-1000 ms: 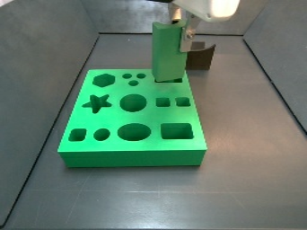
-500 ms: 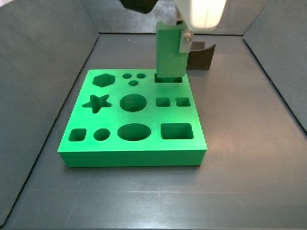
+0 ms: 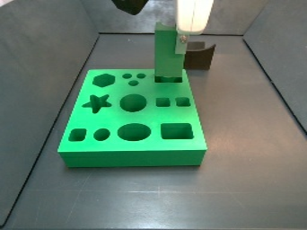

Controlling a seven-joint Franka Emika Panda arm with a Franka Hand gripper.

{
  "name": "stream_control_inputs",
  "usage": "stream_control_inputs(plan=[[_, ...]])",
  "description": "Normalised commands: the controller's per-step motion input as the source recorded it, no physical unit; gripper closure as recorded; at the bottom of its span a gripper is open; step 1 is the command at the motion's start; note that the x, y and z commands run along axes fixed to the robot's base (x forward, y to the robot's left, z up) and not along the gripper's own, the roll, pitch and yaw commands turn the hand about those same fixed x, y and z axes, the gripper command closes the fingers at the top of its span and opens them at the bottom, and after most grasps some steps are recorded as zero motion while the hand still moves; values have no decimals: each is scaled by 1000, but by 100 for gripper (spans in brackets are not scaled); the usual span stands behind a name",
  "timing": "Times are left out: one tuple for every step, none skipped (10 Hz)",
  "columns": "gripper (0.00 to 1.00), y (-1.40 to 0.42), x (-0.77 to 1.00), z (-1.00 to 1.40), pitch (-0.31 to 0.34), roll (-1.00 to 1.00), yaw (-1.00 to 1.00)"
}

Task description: Insert the arch object.

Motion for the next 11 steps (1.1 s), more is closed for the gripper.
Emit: stream_control_inputs(plan=[[100, 0, 151, -257, -21, 0, 411], [100, 0, 80, -274, -56, -30, 360], [100, 0, 46, -266, -56, -36, 314], [100, -31, 0, -237, -56, 0, 169], [100, -97, 0, -306, -67, -41, 9], [100, -83, 0, -409, -124, -119, 23], [100, -23, 0, -697, -184, -46, 0], [100, -80, 0, -814, -223, 27, 0], [100, -111, 126, -954, -140, 61, 0], [100, -126, 51, -934, -140, 94, 0], [100, 109, 89, -83, -34, -81, 0]])
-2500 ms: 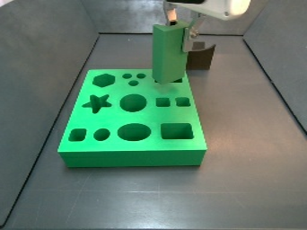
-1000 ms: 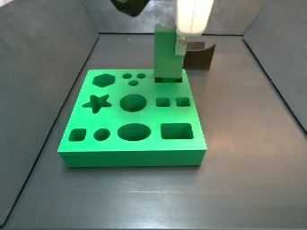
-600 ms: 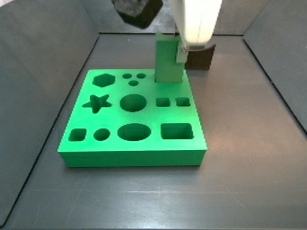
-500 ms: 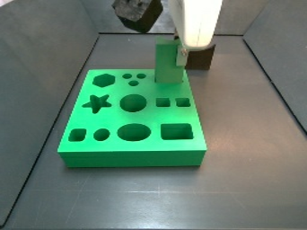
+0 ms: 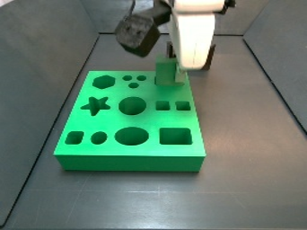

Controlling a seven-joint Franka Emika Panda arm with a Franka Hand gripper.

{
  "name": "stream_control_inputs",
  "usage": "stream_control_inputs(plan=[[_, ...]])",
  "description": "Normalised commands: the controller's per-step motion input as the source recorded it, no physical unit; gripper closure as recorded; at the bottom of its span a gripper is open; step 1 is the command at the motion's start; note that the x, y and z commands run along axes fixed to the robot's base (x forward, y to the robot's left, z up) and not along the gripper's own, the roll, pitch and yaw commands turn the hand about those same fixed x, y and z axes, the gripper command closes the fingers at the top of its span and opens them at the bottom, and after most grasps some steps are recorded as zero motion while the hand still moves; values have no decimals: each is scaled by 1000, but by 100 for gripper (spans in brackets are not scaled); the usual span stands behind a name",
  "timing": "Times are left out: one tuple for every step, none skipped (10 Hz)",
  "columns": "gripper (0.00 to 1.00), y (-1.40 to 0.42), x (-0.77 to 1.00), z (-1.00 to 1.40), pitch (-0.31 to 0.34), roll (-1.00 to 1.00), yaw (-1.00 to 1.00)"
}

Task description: Insert the arch object.

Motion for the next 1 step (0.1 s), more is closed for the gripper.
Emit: stream_control_inputs(plan=[[100, 0, 0, 0, 0, 0, 0]])
